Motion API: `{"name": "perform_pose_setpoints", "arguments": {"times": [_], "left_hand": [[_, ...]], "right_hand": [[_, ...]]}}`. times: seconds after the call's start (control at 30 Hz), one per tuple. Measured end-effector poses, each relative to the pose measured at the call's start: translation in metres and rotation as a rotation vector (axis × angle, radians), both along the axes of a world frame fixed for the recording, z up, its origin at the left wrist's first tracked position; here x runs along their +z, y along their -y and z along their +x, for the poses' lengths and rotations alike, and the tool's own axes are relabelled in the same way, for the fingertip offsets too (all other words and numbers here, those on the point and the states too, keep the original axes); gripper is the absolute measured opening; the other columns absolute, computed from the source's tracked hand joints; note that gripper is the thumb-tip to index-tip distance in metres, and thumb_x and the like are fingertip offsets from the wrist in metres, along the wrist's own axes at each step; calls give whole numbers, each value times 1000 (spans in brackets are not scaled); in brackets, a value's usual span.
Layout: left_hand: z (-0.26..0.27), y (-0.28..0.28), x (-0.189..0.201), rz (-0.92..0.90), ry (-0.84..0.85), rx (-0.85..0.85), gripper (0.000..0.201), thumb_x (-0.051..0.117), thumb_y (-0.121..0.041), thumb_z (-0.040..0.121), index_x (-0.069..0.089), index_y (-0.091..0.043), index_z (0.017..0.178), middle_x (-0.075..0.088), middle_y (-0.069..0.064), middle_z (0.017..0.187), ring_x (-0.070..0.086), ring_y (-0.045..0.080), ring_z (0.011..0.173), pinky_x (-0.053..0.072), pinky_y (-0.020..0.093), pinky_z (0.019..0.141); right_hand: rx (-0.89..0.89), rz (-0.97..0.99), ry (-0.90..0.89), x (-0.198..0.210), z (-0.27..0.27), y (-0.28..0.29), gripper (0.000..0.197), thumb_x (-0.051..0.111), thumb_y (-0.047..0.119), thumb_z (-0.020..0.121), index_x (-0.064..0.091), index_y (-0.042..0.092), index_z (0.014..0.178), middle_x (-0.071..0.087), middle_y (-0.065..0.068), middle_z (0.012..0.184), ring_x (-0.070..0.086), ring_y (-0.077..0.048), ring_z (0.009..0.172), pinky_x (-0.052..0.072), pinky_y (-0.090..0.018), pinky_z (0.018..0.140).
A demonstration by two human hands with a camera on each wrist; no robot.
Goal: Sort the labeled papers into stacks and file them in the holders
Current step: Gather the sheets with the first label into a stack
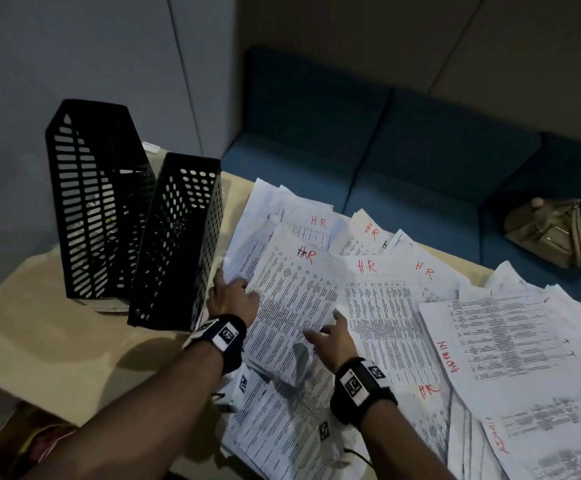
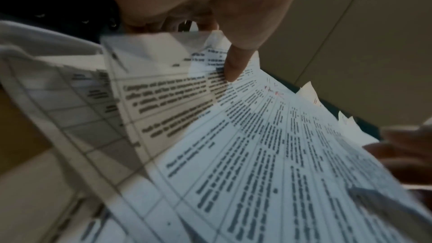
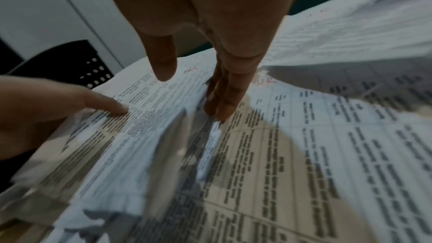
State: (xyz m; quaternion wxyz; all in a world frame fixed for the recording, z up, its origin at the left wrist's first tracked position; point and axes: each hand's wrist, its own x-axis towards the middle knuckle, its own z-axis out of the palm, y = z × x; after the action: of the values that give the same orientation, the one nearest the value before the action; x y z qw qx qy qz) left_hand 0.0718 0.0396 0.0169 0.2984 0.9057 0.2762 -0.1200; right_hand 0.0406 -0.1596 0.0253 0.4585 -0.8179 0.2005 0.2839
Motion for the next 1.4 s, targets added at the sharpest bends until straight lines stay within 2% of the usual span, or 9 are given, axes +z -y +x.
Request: {"name": "perform_pose_setpoints", "arguments": {"times": [0.27,0.37,0.47,0.63,0.77,0.93,1.07,1.27,1.4], "left_hand": [[-8,1,-2,19,36,58,27,65,-35,82,68,-26,107,34,0,135,37,28,124,29,43,109],[-12,1,5,15,136,-2,19,63,-38,83,68,-24,95,38,0,127,48,25,114,41,43,100],[-23,0,17,36,165,-103,22,61,-41,88,66,-22,96,54,3,117,49,26,111,43,41,96],[-40,-13,33,-240,336,-27,26,70,-17,85,62,-8,108,59,5,105,59,21,90,51,33,82],[-44,-23,45,-507,376,106,53,73,-26,83,47,-17,128,47,-3,125,50,14,111,41,18,84],[-39,-23,71,-1010,315,-3,70,74,-55,68,55,-26,129,65,-8,126,59,10,118,41,36,103],[-47,-7,65,-831,143,-195,78,74,-69,60,59,-26,124,68,-8,121,61,11,115,43,45,106],[-62,6,54,-765,206,-146,16,70,-42,80,67,-41,95,74,-10,99,68,9,97,51,47,97],[-76,-10,45,-931,92,-170,64,81,-65,54,68,-30,106,74,-13,105,67,6,105,44,45,105]], "right_hand": [[-28,-6,26,0,16,-21,78,70,28,84,24,7,144,46,-13,143,48,-32,129,42,-40,102],[-30,5,45,-1,16,-23,54,69,18,84,42,10,130,61,-8,125,62,-27,107,51,-29,85],[21,-10,91,8,17,-22,7,63,13,88,56,14,87,62,3,80,59,-13,68,42,-11,49],[-43,149,225,31,14,-18,27,60,8,84,57,15,110,70,0,101,68,-20,94,55,-44,86],[-89,296,432,75,2,4,34,64,3,85,55,15,114,71,0,104,69,-15,95,56,-37,80],[-57,411,431,93,-10,37,48,61,0,87,48,21,128,64,3,121,61,-16,114,50,-36,95],[29,324,342,81,-27,46,48,61,45,87,45,34,131,59,14,127,55,-4,116,44,-33,98],[24,144,357,45,-46,53,47,58,60,83,58,29,117,69,9,111,64,-9,105,51,-47,95],[-136,259,354,47,-39,57,48,69,36,84,39,31,121,60,-1,122,61,-18,109,53,-36,91]]}}
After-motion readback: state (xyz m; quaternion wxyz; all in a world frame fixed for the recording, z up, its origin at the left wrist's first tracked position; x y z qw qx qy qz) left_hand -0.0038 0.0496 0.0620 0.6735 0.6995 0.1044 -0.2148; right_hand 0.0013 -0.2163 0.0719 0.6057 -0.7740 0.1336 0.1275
